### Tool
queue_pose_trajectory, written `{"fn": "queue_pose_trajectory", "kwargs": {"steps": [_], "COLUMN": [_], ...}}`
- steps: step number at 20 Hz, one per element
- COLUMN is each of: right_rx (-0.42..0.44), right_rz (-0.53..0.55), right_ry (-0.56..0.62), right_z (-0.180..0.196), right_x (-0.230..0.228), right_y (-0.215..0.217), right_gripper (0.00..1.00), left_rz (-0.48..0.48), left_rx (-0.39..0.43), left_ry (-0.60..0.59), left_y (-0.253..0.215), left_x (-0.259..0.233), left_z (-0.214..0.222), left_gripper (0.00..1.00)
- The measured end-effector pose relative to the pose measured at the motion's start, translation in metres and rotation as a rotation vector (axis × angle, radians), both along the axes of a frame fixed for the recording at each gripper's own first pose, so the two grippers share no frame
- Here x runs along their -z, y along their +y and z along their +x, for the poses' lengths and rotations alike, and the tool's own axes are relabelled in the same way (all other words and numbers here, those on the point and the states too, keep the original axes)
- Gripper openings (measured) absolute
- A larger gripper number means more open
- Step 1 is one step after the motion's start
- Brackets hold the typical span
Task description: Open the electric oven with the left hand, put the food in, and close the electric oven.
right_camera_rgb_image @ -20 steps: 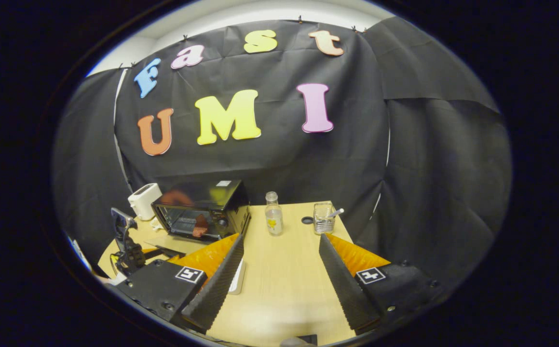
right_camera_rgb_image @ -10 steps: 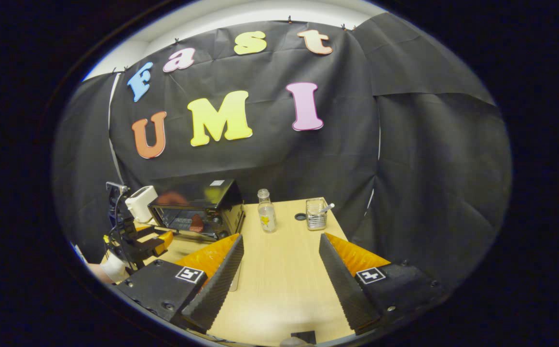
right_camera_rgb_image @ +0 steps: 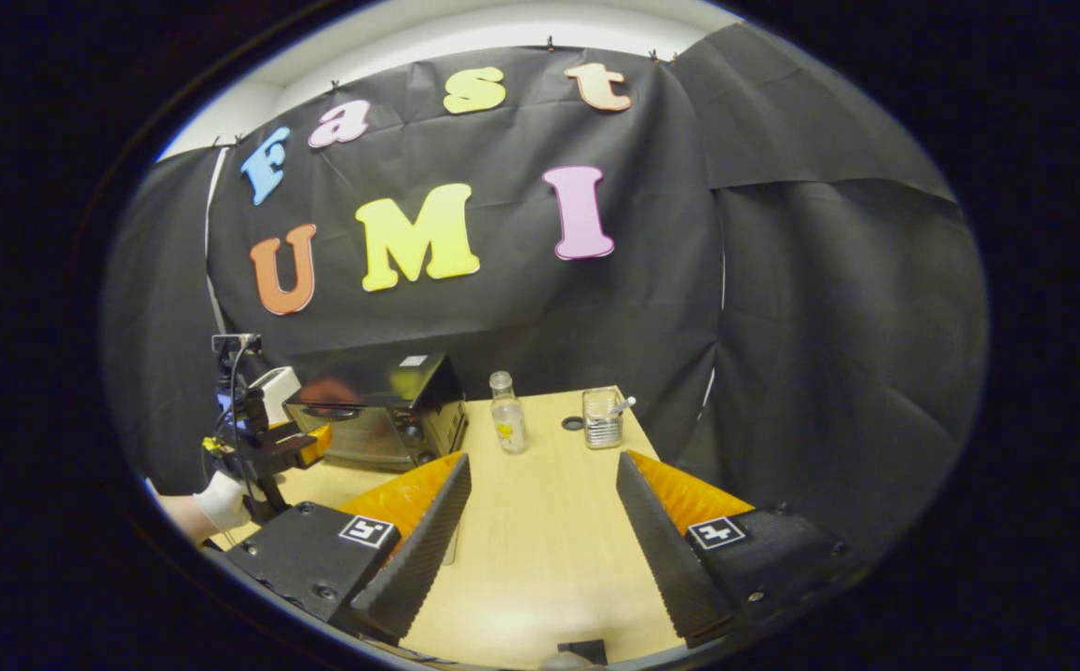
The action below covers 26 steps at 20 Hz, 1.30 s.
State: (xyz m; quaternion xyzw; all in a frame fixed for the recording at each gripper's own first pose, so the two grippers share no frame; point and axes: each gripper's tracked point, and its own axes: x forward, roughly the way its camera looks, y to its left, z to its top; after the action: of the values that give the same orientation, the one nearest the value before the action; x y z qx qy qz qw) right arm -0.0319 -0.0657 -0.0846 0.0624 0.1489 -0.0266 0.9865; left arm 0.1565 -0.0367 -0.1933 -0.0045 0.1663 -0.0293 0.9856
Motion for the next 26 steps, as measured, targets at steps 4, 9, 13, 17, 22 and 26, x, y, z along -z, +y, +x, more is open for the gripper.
{"fn": "queue_pose_trajectory", "kwargs": {"steps": [4, 9, 13, 17, 22, 26], "right_rx": [-0.001, -0.033, -0.078, -0.122, -0.157, -0.151], "right_rz": [0.009, 0.014, 0.01, -0.002, -0.022, -0.068], "right_ry": [0.007, 0.017, -0.007, -0.046, -0.136, -0.222], "right_z": [-0.003, -0.011, -0.017, -0.028, -0.04, -0.048], "right_x": [0.005, 0.011, 0.005, -0.009, -0.023, -0.047], "right_y": [-0.001, 0.007, 0.006, 0.0, -0.004, -0.008], "right_gripper": [0.99, 1.0, 1.0, 1.0, 0.99, 0.99], "left_rz": [0.002, -0.022, -0.039, -0.052, -0.011, 0.047], "left_rx": [0.009, 0.028, 0.028, -0.009, -0.101, -0.155], "left_ry": [0.011, 0.014, -0.029, -0.094, -0.202, -0.251], "left_y": [0.0, -0.019, -0.036, -0.04, -0.011, 0.018], "left_x": [0.005, -0.007, -0.045, -0.101, -0.173, -0.206], "left_z": [-0.009, -0.039, -0.081, -0.136, -0.214, -0.26], "left_gripper": [0.97, 0.97, 0.97, 0.97, 0.96, 0.96]}}
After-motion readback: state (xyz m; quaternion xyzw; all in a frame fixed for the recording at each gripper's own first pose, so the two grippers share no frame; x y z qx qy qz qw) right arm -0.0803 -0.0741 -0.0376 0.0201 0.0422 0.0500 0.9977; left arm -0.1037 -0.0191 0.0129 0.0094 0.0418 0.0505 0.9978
